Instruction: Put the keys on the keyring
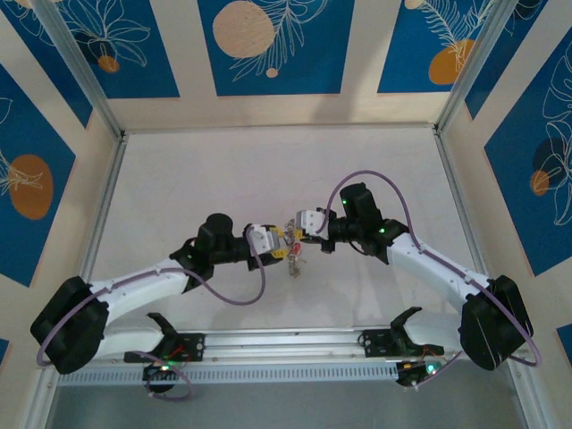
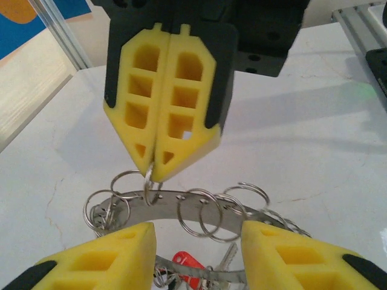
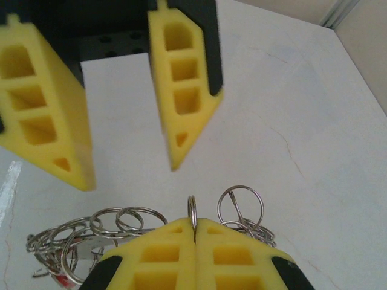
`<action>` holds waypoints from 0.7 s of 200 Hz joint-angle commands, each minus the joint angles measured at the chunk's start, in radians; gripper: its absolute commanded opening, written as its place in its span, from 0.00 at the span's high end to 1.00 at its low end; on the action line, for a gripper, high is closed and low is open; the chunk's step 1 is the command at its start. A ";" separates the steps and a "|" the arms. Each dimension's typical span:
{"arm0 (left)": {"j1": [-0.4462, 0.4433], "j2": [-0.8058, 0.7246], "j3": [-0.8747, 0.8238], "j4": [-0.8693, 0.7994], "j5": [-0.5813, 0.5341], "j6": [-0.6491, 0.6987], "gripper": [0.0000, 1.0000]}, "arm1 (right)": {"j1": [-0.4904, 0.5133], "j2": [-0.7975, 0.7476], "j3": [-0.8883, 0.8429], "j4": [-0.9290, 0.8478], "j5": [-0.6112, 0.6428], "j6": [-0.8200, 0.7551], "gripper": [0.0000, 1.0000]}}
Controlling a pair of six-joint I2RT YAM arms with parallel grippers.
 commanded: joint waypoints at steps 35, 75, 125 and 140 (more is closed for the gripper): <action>0.010 0.067 0.064 0.046 0.042 0.018 0.64 | 0.014 -0.026 -0.012 0.043 -0.068 -0.025 1.00; 0.022 0.079 0.068 0.075 0.060 0.002 0.68 | 0.015 -0.029 -0.012 0.045 -0.070 -0.029 1.00; 0.029 0.099 0.073 0.101 0.068 -0.001 0.76 | 0.021 -0.027 -0.021 0.060 -0.083 -0.018 1.00; 0.028 0.107 0.080 0.101 0.075 0.002 0.83 | 0.020 -0.027 -0.024 0.067 -0.084 -0.014 1.00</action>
